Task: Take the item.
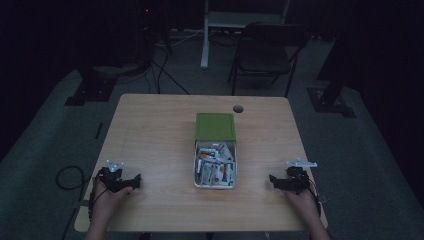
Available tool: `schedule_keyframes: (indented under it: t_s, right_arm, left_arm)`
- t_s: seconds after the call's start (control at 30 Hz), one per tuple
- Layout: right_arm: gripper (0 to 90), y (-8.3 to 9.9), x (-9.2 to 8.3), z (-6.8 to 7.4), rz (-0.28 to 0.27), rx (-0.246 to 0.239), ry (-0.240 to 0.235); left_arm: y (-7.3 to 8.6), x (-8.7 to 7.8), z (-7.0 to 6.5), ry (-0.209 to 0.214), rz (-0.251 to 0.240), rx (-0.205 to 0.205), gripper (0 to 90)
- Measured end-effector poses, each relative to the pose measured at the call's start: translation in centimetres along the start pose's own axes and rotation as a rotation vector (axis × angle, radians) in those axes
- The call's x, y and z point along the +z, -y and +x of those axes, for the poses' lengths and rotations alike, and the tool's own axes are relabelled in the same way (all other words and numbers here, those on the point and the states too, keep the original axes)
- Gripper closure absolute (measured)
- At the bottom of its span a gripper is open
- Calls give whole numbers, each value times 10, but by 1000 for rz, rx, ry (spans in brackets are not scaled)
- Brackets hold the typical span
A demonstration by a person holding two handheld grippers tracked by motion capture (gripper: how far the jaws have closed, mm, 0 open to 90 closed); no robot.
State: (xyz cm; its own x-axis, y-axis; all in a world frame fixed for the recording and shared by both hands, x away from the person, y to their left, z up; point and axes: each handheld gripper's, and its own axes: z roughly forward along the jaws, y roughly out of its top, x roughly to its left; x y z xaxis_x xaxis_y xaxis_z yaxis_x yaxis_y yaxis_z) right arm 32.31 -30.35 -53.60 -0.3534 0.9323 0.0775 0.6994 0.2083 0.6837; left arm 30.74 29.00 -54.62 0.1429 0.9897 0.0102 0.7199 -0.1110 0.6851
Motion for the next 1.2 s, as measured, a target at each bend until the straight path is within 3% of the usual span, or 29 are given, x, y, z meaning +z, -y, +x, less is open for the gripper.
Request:
schedule_keyframes:
  t_s: [0.47,0.83,1.2]
  right_arm:
    - [134,-21,-11,14,-44,0,-47]
    - [143,-47,-21,35,-75,-21,-104]
    - [149,-71,-29,58,-105,-78,-164]
  left_arm:
    - [0,0,0,0,0,-1,8]
    - [0,0,0,0,0,1,8]
    - [0,0,0,0,0,1,8]
